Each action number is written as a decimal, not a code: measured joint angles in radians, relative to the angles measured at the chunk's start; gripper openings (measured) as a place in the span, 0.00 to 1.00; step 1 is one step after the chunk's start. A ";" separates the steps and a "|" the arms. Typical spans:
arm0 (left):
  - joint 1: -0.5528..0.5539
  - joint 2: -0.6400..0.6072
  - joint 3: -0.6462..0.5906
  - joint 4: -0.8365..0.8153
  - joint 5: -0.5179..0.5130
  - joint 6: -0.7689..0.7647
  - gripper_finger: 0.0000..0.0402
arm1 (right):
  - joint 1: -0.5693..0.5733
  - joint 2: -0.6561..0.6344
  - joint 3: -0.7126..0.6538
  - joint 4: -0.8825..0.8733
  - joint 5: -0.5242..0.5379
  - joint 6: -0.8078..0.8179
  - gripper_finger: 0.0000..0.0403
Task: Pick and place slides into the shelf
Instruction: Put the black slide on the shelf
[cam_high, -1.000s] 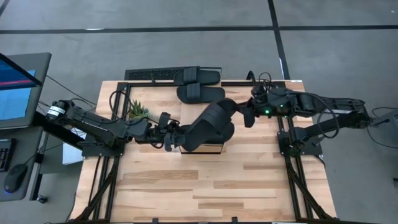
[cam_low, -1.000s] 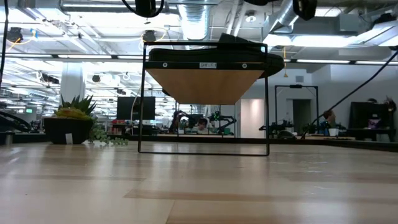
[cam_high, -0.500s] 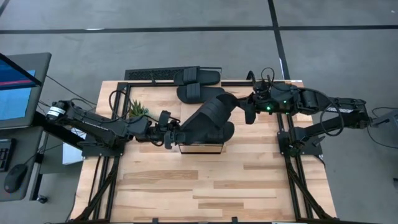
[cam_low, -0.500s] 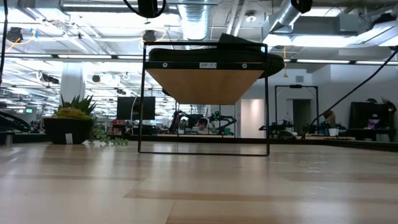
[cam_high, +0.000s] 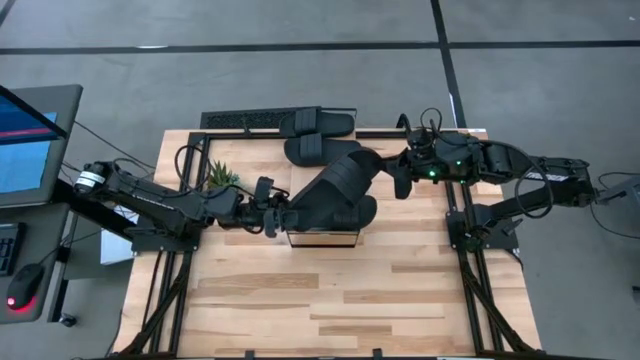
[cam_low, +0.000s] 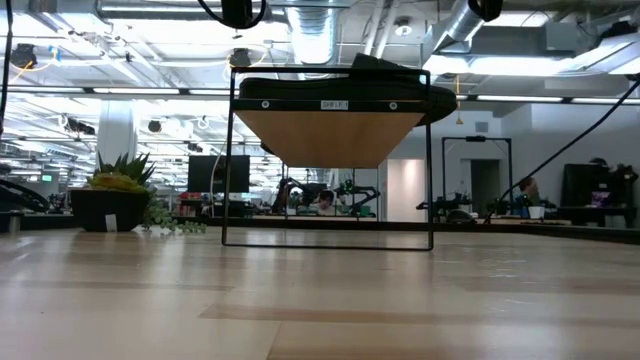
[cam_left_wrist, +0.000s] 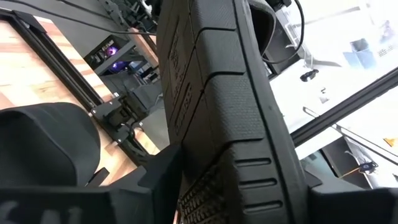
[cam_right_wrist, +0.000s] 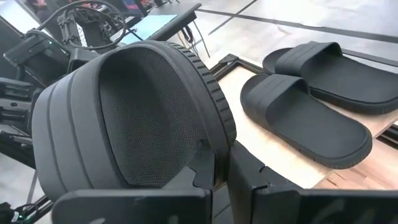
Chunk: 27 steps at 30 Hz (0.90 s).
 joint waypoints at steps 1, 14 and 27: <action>0.000 0.000 0.000 -0.002 0.000 -0.004 0.42 | 0.000 0.000 0.000 0.000 0.000 0.000 0.02; 0.005 0.000 0.000 -0.057 -0.034 0.016 0.10 | 0.001 0.000 0.000 0.002 -0.003 0.000 0.02; 0.010 0.000 0.001 -0.047 -0.014 0.024 0.10 | 0.001 0.001 -0.001 0.018 0.018 -0.033 0.51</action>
